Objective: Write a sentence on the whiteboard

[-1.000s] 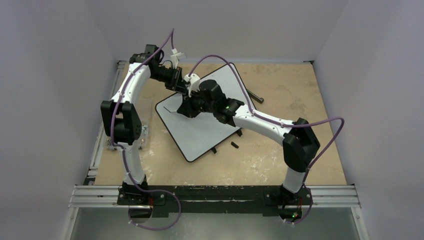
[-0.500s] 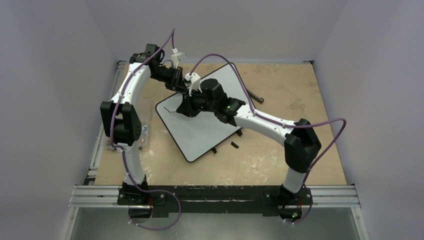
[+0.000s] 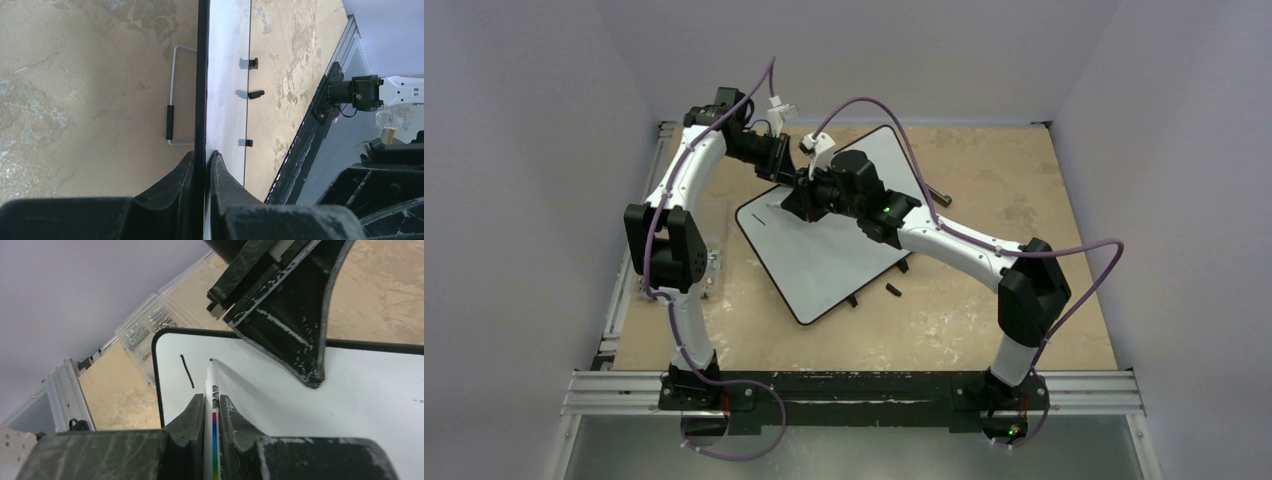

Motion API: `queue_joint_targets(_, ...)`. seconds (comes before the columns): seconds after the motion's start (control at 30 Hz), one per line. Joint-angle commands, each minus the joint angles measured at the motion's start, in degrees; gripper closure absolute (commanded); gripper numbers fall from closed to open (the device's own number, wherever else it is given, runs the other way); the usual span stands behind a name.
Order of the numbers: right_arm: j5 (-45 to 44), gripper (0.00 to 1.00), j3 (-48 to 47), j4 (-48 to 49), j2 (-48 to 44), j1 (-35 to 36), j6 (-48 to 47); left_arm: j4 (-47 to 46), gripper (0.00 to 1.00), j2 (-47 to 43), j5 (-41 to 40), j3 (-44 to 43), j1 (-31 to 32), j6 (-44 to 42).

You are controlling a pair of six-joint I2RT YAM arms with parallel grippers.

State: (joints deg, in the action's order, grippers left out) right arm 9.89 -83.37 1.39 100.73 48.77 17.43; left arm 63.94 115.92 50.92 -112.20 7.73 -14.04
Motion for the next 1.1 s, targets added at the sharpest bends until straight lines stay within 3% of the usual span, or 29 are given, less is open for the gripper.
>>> queue_joint_targets(0.0, -3.56, 1.0, -3.34, 2.24, -2.62, -0.59, 0.59, -0.14, 1.0, -2.45, -8.99, -0.69, 0.6, -3.37)
queue_joint_targets(1.07, 3.18, 1.0, 5.52, 2.2, -2.15, 0.54, 3.14, -0.04, 1.0, -3.06, -9.83, -0.48, 0.71, -3.5)
